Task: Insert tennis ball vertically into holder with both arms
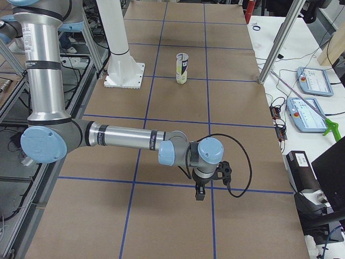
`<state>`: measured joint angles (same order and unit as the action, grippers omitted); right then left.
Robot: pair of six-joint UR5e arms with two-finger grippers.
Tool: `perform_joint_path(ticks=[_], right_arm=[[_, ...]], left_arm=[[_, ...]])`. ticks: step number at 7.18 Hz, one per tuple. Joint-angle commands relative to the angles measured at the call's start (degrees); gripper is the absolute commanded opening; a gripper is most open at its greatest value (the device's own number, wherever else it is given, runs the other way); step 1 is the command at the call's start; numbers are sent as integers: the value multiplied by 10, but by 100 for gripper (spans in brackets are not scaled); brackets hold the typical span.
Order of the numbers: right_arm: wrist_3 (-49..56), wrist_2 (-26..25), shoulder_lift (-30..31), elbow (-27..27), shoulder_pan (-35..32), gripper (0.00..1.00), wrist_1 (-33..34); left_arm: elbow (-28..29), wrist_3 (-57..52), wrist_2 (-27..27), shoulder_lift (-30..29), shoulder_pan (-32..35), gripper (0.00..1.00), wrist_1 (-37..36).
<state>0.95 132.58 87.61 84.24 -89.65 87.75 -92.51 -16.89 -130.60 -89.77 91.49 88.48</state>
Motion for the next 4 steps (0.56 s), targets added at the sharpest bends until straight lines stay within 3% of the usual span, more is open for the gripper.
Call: perform_joint_path(ticks=[1,4], right_arm=[[0,0,-1,0,0,100,0],[-1,0,-1,0,1,100,0]], left_arm=[[-1,-1,-1,-1,0,100,1],[-1,-1,-1,-1,0,100,1]])
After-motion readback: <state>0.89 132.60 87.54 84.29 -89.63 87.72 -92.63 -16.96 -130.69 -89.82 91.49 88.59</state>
